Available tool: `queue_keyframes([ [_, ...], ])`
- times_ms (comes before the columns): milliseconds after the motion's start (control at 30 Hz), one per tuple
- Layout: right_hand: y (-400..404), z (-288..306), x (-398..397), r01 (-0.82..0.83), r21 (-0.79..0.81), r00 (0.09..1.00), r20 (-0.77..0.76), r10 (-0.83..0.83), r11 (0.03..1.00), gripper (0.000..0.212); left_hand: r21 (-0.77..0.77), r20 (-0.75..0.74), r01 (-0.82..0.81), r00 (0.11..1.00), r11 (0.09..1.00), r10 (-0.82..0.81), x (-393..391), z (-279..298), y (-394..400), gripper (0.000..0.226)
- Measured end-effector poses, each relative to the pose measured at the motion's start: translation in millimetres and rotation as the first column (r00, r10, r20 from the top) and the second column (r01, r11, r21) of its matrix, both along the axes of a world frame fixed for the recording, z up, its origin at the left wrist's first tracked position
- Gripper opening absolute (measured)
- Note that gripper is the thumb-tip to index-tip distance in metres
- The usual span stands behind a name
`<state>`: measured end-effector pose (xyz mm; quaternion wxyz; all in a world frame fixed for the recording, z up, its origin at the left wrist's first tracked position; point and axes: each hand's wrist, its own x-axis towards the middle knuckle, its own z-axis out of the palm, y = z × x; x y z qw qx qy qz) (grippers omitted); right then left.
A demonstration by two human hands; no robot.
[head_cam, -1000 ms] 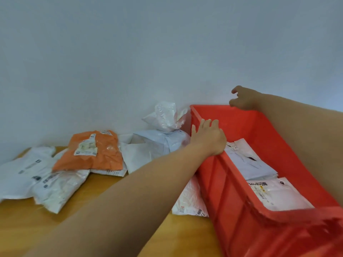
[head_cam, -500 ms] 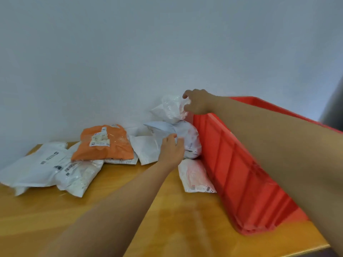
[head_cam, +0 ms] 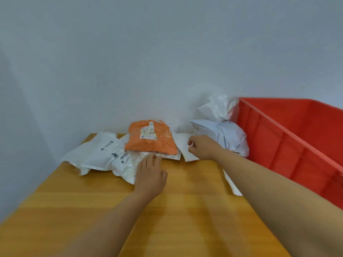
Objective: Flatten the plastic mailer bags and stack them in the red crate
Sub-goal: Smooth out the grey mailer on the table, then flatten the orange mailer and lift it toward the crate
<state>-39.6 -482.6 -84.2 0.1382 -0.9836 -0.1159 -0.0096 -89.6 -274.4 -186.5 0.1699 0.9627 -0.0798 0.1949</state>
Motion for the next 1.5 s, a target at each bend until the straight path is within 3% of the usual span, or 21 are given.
queue_keyframes([
  [167, 33.4, -30.6, 7.7, -0.047, -0.004, 0.999, -0.011, 0.047, 0.999, 0.035, 0.004, 0.124, -0.09, 0.988, 0.996, 0.089, -2.9, -4.1, 46.2, 0.054],
  [300, 64.4, -52.2, 14.5, -0.084, -0.029, 0.996, -0.013, 0.083, 0.996, 0.038, 0.001, 0.081, -0.19, 0.979, 0.982, 0.189, -1.4, -19.4, 83.8, 0.065],
  [567, 110.7, -77.1, 34.6, -0.019, -0.006, 0.987, 0.162, 0.02, 1.0, 0.081, -0.026, 0.041, -0.193, 0.98, 0.981, 0.194, 1.2, -49.3, 106.0, 0.073],
  [733, 129.2, -77.6, 55.8, 0.009, 0.026, 0.978, 0.208, -0.014, 1.0, 0.086, -0.028, 0.079, -0.185, 0.979, 0.982, 0.187, 4.1, -53.7, 105.4, 0.077],
  [833, 141.9, -77.9, 65.8, 0.007, -0.025, 0.97, 0.243, -0.001, 1.0, 0.081, -0.013, 0.09, -0.189, 0.978, 0.982, 0.19, 6.3, -56.0, 104.7, 0.078],
  [967, 151.7, -77.5, 72.8, -0.007, -0.147, 0.957, 0.286, 0.049, 0.989, 0.055, 0.013, 0.098, -0.202, 0.975, 0.979, 0.2, 6.9, -57.9, 105.8, 0.079],
  [1100, 150.8, -73.1, 75.4, 0.009, -0.11, 0.932, 0.362, 0.031, 0.994, 0.044, 0.014, 0.103, -0.207, 0.973, 0.978, 0.204, 7.3, -58.2, 105.8, 0.078],
  [1200, 140.9, -67.4, 72.1, -0.021, -0.011, 0.91, 0.415, 0.024, 1.0, 0.04, 0.011, 0.098, -0.21, 0.973, 0.978, 0.208, 7.3, -57.2, 105.0, 0.077],
  [1300, 127.2, -59.9, 58.3, -0.092, 0.238, 0.906, 0.424, -0.018, 0.967, 0.037, 0.005, 0.095, -0.21, 0.973, 0.978, 0.209, 6.1, -55.1, 105.2, 0.075],
  [1367, 117.4, -53.7, 41.6, -0.16, 0.459, 0.91, 0.411, -0.049, 0.874, 0.031, -0.003, 0.105, -0.207, 0.973, 0.978, 0.206, 3.8, -53.6, 105.0, 0.073],
  [1500, 92.8, -34.6, -0.7, -0.14, 0.8, 0.951, 0.273, -0.146, 0.584, 0.021, -0.038, 0.145, -0.189, 0.97, 0.981, 0.193, 1.2, -50.3, 104.6, 0.067],
])
